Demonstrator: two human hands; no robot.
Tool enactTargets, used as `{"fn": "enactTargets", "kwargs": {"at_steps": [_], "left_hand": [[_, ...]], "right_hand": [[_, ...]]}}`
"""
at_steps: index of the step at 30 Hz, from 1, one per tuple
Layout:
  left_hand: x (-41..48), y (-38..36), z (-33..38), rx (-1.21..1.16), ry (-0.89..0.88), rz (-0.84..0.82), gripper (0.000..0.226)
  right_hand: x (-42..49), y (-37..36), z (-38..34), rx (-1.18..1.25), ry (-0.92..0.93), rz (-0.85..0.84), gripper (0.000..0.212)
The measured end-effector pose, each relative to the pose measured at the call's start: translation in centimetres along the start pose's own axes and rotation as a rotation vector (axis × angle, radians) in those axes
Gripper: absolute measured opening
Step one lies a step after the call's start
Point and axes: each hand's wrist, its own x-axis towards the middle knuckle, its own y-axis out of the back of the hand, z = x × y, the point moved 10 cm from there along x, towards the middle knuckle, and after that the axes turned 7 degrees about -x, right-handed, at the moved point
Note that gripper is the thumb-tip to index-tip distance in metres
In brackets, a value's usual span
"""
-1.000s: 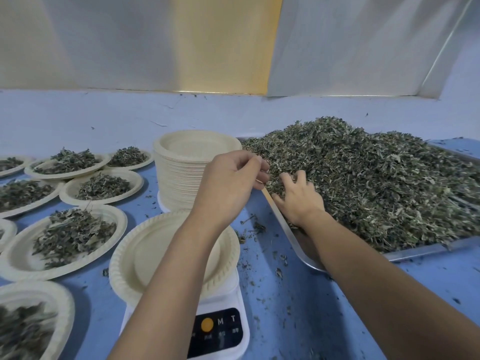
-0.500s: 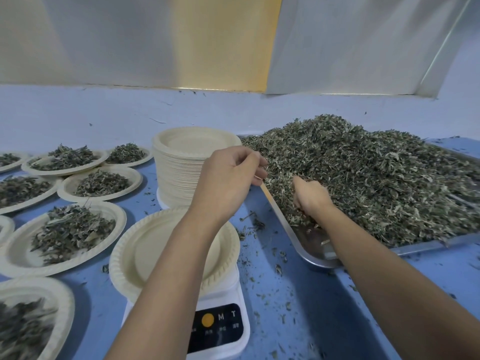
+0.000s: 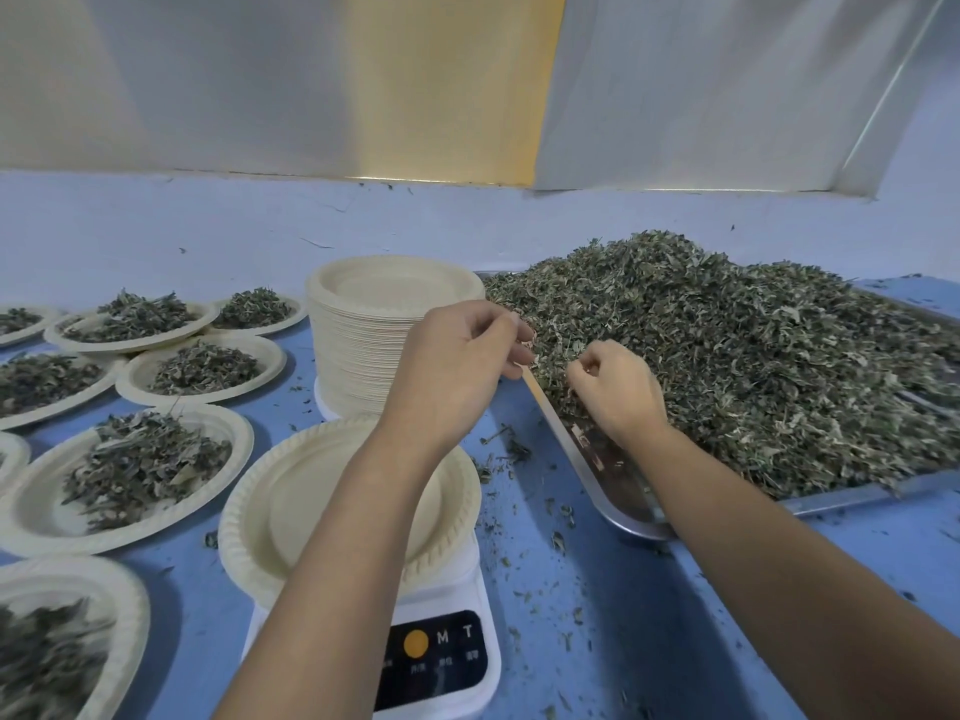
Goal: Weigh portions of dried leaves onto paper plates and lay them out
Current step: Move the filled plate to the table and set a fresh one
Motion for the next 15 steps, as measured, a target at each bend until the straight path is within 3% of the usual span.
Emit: {"fn": "enactTargets", "kwargs": {"at_steps": [2, 4, 8, 13, 15], "left_hand": [[0.0, 0.0, 0.0, 0.005, -0.002, -0.001, 0.028], [0.0, -0.1, -0.1, 0.006, -0.001, -0.004, 0.027], [0.0, -0.1, 0.0, 0.009, -0.004, -0.003, 0.028], [0.0, 0.0, 0.0, 0.014, -0.006, 0.0, 0.028], [0.0, 0.0, 0.0, 0.022, -0.007, -0.002, 0.027]], "right_hand": [[0.1, -0.6, -1.2, -0.113, 0.129, -0.029, 0.025], [-0.3, -3.5, -1.9, -0.236, 0.227, -0.23, 0.044], [-1.5, -7.4, -1.5, -0.37, 0.259, -0.535, 0.047], [-1.2, -5.0, -2.0, -0.38, 0.238, -0.382, 0.035], [-1.5, -5.3, -1.8, -0.423, 0.234, -0.42, 0.042]]}}
